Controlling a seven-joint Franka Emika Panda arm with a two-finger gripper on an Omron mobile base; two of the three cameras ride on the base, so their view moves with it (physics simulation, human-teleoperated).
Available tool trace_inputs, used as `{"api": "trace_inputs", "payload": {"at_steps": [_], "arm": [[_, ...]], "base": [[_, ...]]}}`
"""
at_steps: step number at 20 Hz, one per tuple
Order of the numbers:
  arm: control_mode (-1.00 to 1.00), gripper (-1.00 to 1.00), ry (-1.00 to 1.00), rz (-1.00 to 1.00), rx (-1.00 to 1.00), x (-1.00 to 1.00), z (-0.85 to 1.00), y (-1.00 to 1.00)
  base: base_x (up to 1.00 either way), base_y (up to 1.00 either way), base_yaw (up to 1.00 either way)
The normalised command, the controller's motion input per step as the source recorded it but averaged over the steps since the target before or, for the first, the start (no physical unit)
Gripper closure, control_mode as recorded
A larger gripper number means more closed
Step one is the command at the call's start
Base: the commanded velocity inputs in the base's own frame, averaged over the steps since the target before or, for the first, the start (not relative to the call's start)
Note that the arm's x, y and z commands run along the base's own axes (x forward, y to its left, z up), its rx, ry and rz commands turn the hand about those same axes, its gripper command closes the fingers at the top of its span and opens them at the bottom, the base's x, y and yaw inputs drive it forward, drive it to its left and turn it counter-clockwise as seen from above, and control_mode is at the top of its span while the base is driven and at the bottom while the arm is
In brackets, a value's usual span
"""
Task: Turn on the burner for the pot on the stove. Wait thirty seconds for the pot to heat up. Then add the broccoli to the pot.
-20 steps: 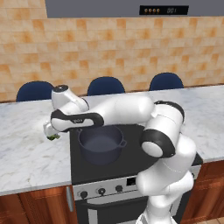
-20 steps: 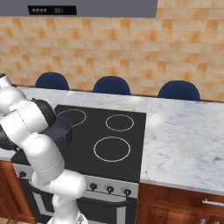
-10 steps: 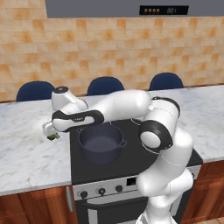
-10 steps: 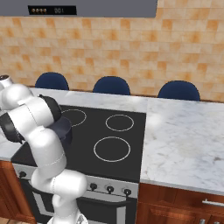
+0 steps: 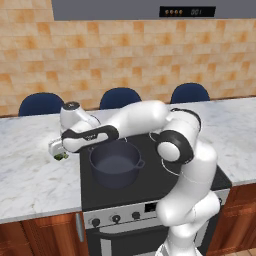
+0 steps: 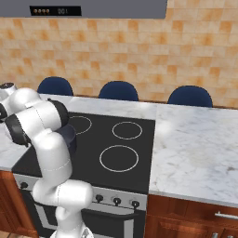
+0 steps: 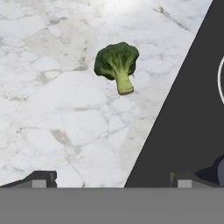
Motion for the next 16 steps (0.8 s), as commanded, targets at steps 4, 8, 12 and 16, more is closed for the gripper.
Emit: {"api": "trace_inputs", "payload": {"at_steps": [4, 8, 12, 16], "arm": [[-1.0, -1.0, -0.04, 0.0, 0.0, 0.19, -0.17, 0.06], [-1.0, -1.0, -0.04, 0.0, 0.01, 0.15, -0.13, 0.04], [-1.0, -1.0, 0.0, 0.0, 0.04, 0.14, -0.11, 0.08], [-1.0, -1.0, 0.0, 0.0, 0.01, 0.16, -0.06, 0.07]], "base": [[0.0, 0.0, 0.0], [0.0, 0.0, 0.0], [0.0, 0.0, 0.0], [0.0, 0.0, 0.0]]}}
